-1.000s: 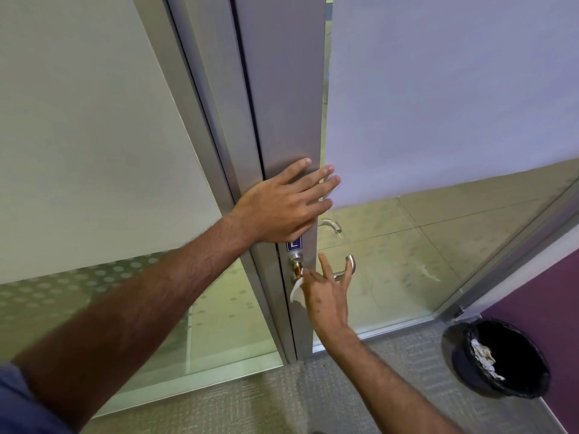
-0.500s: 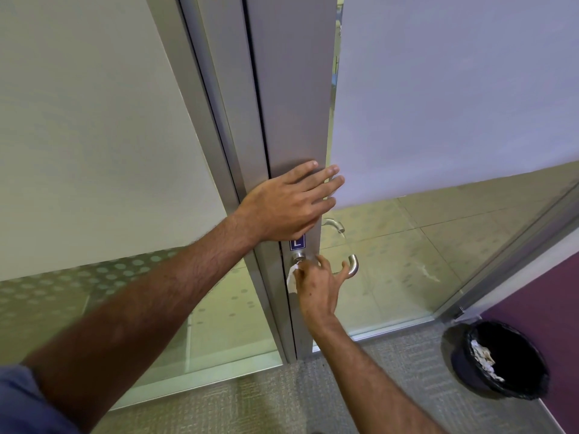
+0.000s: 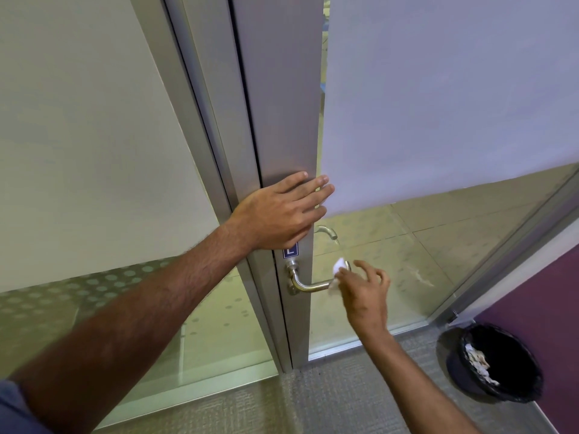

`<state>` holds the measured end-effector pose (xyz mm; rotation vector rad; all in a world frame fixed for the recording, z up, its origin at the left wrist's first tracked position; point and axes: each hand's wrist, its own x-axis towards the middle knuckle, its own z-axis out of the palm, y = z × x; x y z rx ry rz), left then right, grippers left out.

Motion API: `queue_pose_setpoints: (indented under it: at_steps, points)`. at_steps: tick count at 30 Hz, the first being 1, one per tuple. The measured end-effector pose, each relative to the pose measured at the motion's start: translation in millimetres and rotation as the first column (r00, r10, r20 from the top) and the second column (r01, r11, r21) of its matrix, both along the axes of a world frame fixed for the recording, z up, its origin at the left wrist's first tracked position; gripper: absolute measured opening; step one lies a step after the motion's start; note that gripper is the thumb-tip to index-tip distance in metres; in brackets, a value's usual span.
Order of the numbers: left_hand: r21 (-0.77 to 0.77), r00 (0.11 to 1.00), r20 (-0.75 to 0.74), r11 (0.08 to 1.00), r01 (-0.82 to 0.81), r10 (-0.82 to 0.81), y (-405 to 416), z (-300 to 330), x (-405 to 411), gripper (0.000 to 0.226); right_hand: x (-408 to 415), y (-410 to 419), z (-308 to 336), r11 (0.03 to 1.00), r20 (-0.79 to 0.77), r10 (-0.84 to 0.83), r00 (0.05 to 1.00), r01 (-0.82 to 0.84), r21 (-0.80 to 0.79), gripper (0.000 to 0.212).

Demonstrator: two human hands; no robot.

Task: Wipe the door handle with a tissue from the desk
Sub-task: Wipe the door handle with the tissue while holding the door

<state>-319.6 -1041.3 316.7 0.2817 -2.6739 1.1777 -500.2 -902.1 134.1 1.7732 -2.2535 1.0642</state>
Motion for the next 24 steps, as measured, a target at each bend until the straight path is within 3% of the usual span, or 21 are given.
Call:
queue_pose_setpoints:
  at_steps: [3,5,8,10,13,17,20,22,24]
  points:
    - [-0.018,1.000,-0.014,1.000,0.001,-0.001,-2,1,0,0.038,-28,-12,21,1.000,0.405,0.012,0.914,-0.008,-0.011,0.014]
    - [-0.013,1.000,-0.017,1.000,0.003,-0.004,-1,1,-1,0.038,-44,-34,25,0.976,0.502,0.066,0.862,-0.159,0.146,0.026]
    - [-0.013,1.000,-0.017,1.000,0.003,-0.003,0,2,0,0.039,-67,-58,19,0.898,0.656,0.061,0.752,-0.328,0.293,0.022]
    - [-0.014,1.000,-0.023,1.000,0.007,-0.007,0,2,-1,0.039,-79,-59,9,0.864,0.786,0.050,0.616,-0.422,0.276,0.024]
    - [-0.017,0.999,-0.036,1.000,0.009,-0.009,-1,0,-2,0.038,-78,-52,-8,0.880,0.946,-0.028,0.323,-0.441,0.176,0.022]
    - [-0.031,1.000,-0.027,1.000,0.005,-0.006,-2,0,-4,0.040,-54,-34,-38,0.969,0.994,-0.094,-0.057,-0.235,0.078,0.018]
    - [-0.041,1.000,-0.023,0.999,0.002,-0.003,-3,-1,-3,0.041,-26,-15,-50,0.989,0.898,-0.133,-0.418,-0.119,0.091,0.025]
    - [-0.054,1.000,-0.028,0.999,0.002,-0.004,-4,-2,-3,0.040,-2,-8,-47,0.989,0.837,-0.143,-0.529,-0.116,0.095,0.023]
    - [-0.057,0.999,-0.035,0.998,0.007,-0.009,-4,-3,-3,0.039,17,-5,-49,0.982,0.841,-0.163,-0.515,-0.167,0.088,0.020]
